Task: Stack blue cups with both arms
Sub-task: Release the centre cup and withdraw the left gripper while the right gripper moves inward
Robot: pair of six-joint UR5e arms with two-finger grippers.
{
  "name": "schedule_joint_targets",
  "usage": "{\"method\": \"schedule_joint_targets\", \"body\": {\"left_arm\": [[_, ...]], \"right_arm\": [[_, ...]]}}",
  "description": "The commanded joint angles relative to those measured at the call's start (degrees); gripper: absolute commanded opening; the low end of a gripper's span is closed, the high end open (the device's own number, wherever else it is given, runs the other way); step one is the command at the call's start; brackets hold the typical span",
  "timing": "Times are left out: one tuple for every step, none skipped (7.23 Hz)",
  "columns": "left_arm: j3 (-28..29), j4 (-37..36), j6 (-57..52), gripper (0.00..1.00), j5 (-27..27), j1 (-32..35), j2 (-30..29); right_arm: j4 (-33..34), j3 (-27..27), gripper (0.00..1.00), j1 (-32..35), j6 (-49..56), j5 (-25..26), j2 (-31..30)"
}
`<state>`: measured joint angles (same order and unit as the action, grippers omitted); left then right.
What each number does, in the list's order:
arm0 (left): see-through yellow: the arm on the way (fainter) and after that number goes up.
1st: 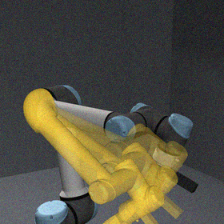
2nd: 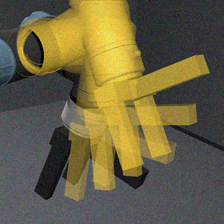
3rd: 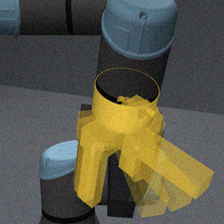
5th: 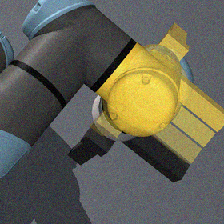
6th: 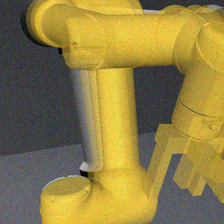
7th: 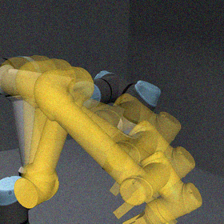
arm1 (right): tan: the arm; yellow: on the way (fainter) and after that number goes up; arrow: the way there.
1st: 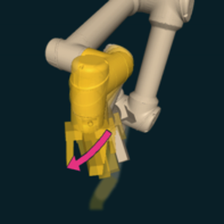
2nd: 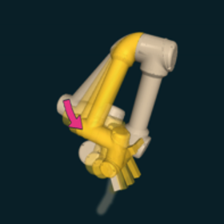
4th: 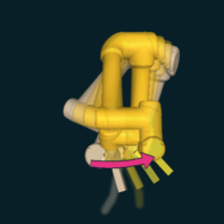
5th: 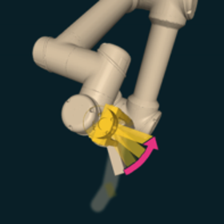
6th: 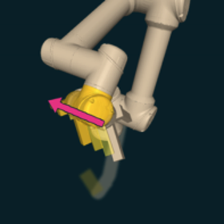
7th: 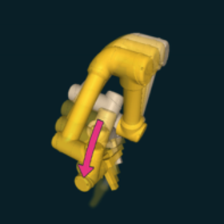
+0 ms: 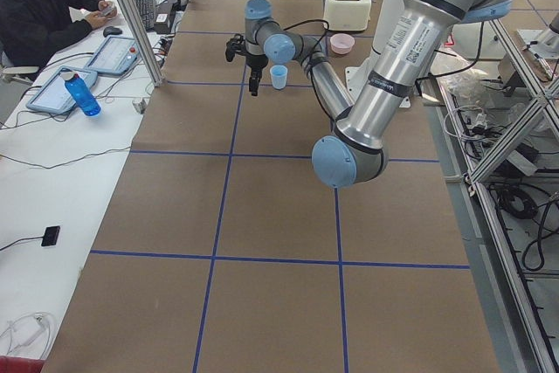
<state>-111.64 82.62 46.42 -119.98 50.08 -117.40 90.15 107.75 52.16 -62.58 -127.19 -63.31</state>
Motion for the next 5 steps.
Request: {"method": "schedule_joint_targets", "body": {"left_arm": [[-1.03, -0.18, -12.87, 0.97, -3.66, 7.63, 5.66], [-0.86, -0.01, -20.76, 0.97, -4.03, 11.32, 8.13], [-0.86, 0.52, -24.84, 0.97, -4.04, 13.27, 10.59], [-0.86, 3.57, -28.19, 0.97, -4.04, 14.42, 13.66], [-0.59, 9.25, -28.49, 0.97, -4.04, 14.95, 17.52]], "right_arm": [[0.12, 0.18, 0.00, -3.98, -5.60, 2.63, 2.83], [0.12, 0.44, 0.00, -6.43, -7.36, 4.99, 3.27], [0.12, 0.61, 0.00, -8.37, -8.51, 6.50, 3.97], [1.95, 0.53, 0.00, -8.91, -9.57, 6.95, 5.90], [8.05, 0.53, 0.00, -10.31, -9.67, 8.34, 10.18]]}}
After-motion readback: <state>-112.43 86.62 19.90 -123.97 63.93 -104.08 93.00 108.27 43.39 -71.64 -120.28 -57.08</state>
